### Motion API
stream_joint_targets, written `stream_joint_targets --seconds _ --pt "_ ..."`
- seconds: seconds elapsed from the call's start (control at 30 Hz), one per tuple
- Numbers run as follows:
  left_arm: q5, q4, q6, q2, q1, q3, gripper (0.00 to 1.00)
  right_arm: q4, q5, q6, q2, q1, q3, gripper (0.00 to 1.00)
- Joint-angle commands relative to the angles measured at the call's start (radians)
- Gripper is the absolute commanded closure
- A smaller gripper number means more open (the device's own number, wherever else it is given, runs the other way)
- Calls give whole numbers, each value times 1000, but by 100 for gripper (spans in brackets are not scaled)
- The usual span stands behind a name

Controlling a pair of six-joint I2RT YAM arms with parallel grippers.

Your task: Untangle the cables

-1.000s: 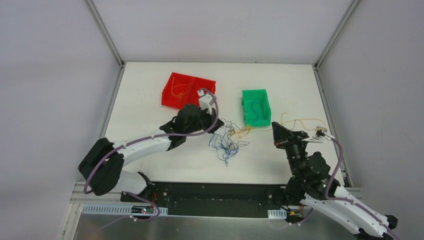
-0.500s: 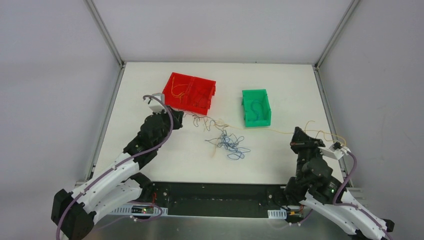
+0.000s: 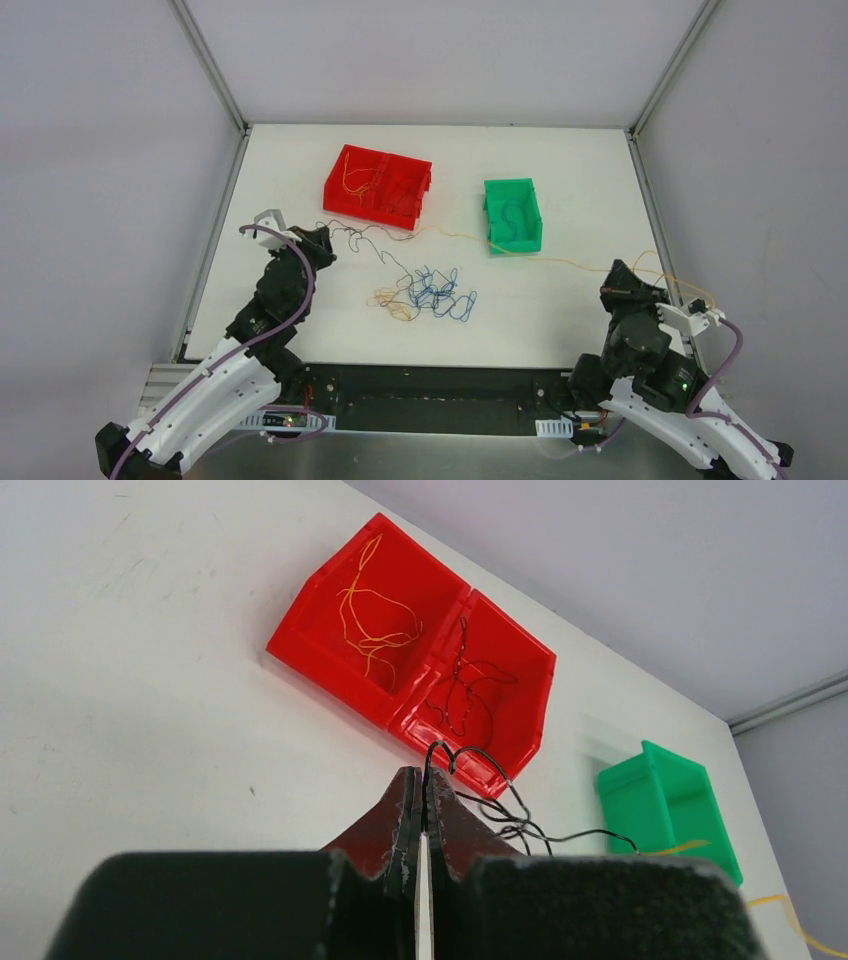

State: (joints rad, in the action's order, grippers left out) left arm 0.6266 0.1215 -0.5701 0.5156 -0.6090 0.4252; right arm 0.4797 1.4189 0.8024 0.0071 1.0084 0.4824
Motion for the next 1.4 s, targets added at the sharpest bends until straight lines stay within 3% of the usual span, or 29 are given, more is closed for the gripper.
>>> stream_joint_targets --seconds 0.0,0.17,0.3,0.53,0.63,0.7,0.9,1.1,1.27,1.37 --pt "51 7 -17 28 -4 10 100 54 47 61 -22 -2 41 100" --pt "108 -11 -23 -5 -5 3 100 66 56 64 -13 -1 51 100" --pt "162 -43 -73 -31 -9 -5 100 274 109 285 -34 -1 84 100" --pt "203 -96 -132 22 -9 26 100 175 69 176 59 0 95 100" --pt "162 -85 -133 29 -9 25 100 -125 -88 -172 131 0 66 100" --pt "136 -74 -130 36 -9 26 100 -247 -185 -302 189 -1 49 100" --pt "58 -13 -101 26 -10 8 100 -269 -314 -386 432 -1 111 100" --pt "-152 114 32 35 -9 -8 100 -292 -678 -529 666 -1 207 100" --pt "-389 187 119 50 -9 16 100 -401 -994 -639 716 -2 174 100" --pt "-473 254 126 50 -9 4 100 -471 -1175 -687 749 -1 156 95"
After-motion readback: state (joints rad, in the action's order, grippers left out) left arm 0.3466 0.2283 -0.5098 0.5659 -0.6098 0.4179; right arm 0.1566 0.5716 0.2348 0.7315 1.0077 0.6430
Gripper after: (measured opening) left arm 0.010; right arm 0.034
